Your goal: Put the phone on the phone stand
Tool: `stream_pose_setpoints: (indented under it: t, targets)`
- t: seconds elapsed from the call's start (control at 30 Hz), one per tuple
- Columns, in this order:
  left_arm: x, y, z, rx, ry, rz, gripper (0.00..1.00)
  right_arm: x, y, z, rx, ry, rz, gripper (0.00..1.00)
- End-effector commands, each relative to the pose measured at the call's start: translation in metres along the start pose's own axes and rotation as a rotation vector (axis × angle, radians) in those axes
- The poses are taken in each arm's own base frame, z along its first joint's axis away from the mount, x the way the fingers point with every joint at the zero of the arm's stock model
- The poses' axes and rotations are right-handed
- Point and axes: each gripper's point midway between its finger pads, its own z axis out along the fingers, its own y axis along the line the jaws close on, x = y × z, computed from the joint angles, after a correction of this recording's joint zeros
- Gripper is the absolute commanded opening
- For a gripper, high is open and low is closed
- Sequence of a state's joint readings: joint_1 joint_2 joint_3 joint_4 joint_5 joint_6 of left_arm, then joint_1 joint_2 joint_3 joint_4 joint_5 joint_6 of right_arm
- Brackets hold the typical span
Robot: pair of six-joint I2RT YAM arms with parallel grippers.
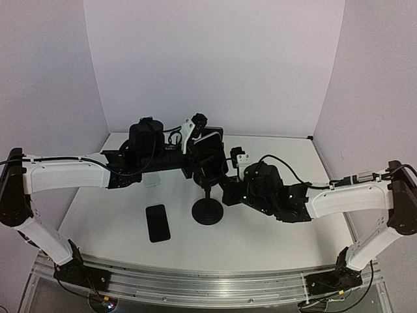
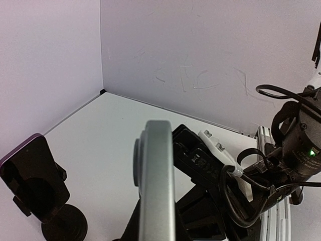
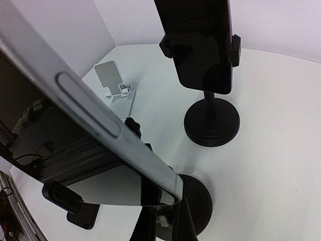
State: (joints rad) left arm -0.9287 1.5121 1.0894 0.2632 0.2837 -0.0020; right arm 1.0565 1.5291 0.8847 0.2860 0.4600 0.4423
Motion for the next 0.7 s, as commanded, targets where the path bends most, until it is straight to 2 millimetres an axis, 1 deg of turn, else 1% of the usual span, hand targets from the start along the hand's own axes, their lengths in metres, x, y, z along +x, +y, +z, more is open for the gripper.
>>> stream_pose_setpoints:
  t: [0.0, 0.23, 0.43, 0.53, 0.67]
  targets:
    - [0.066, -0.005, -0.014, 0.017, 0.305, -0.038, 0.00, -0.032, -0.034, 0.001, 0.134, -0.087, 0.066, 0.00]
    - [0.082, 0.000, -0.017, -0.010, 0.378, -0.045, 0.00, -0.032, -0.034, 0.001, 0.135, -0.082, 0.051, 0.00]
    - [0.087, 0.003, -0.019, -0.025, 0.421, -0.044, 0.00, -0.033, -0.040, -0.001, 0.162, -0.079, 0.054, 0.00]
    - [0.088, 0.001, -0.020, -0.015, 0.442, -0.039, 0.00, -0.032, -0.049, 0.000, 0.185, -0.070, 0.061, 0.00]
    - [0.089, -0.001, -0.023, -0.005, 0.466, -0.028, 0.00, -0.035, -0.053, -0.001, 0.196, -0.069, 0.064, 0.00]
